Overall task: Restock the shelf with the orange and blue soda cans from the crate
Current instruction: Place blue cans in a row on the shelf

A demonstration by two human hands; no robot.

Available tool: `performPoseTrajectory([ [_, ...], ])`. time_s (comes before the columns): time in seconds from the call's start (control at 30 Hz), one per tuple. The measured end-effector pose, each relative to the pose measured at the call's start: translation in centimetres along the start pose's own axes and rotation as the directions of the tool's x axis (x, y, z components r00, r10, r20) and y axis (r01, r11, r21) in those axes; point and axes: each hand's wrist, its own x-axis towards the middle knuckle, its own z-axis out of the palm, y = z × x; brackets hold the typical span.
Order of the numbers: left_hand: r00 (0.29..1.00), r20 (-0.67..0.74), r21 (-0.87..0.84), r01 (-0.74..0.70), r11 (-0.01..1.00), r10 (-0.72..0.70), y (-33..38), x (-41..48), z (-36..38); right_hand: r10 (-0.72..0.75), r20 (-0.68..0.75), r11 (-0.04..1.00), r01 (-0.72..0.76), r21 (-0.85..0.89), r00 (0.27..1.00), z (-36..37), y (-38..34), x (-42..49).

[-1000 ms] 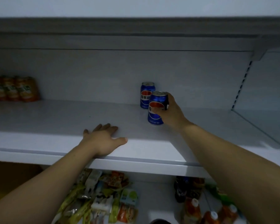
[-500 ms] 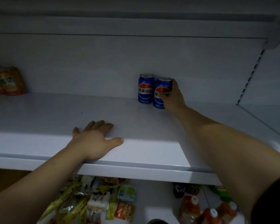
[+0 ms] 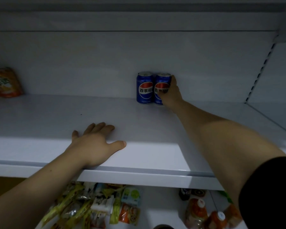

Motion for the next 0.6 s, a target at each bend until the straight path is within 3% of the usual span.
performPoseTrajectory([
  [0.27, 1.0, 0.006, -0.001, 0.003, 1.0, -0.003, 0.0, 0.0, -0.1, -0.044, 0.042, 0.997, 0.046, -0.059, 0.998, 0.0, -0.1, 0.0],
  [0.6, 1.0, 0.009, -0.01, -0.002, 1.0, 0.002, 0.0, 0.0, 0.0, -0.116, -0.012, 0.981, 0.113, -0.155, 0.993, 0.1, -1.1, -0.4],
])
